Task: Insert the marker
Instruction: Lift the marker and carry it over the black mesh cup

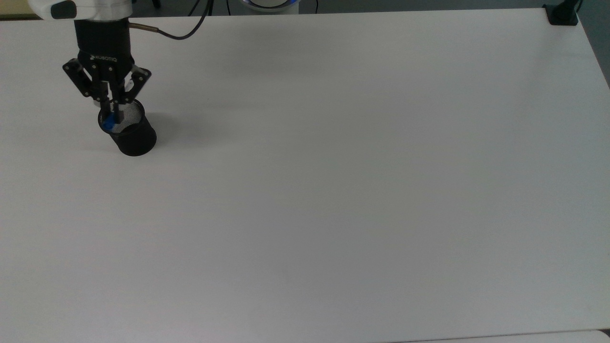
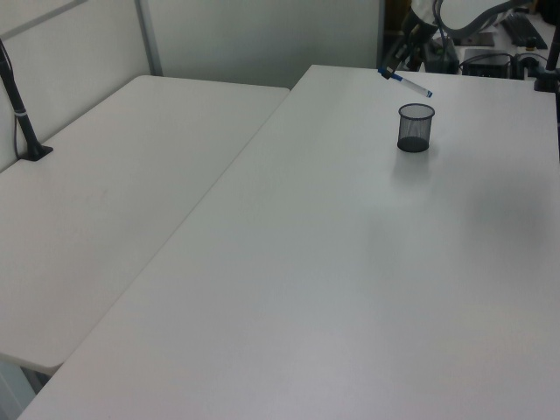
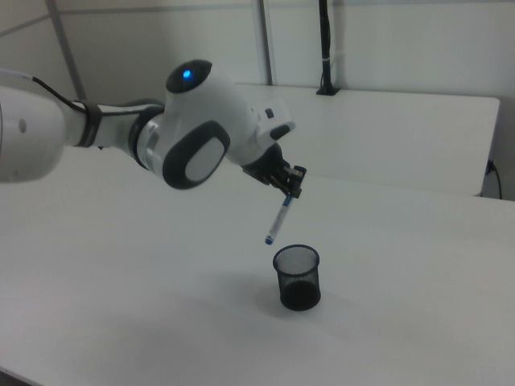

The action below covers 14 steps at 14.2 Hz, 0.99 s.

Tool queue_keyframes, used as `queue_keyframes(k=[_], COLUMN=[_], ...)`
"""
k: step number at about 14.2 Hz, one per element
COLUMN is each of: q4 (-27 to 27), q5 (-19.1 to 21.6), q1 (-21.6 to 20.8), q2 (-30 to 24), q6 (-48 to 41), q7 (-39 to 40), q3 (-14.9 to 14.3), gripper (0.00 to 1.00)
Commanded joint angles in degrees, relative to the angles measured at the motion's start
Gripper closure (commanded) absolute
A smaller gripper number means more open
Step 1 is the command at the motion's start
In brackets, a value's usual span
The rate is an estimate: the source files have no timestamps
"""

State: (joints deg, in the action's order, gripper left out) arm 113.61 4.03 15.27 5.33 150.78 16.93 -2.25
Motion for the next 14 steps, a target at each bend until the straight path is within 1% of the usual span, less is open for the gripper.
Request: queue_keyframes(k=[1, 3, 6, 7, 11, 13, 14], q4=[4.3, 4.8, 6.8, 8.6, 13.9, 15.6, 15.8], q5=[2.5, 2.6, 2.6, 2.6, 2.6, 2.6, 2.6], q1=[1.3, 2.1, 2.9, 2.9, 2.7, 2.5, 2.4], q2=[0.0, 1.4, 3.2, 3.5, 4.2, 4.6, 4.7], q6=[9.9, 13.1, 19.2, 22.4, 30.5, 34.4, 34.8], q7=[3.8, 4.6, 5.6, 5.8, 5.8, 5.7, 5.7], q3=[-0.1, -0.1, -0.1, -0.1, 0.0, 0.0, 0.0], gripper=[1.00, 1.00, 1.00, 1.00, 1.00, 1.00, 1.00])
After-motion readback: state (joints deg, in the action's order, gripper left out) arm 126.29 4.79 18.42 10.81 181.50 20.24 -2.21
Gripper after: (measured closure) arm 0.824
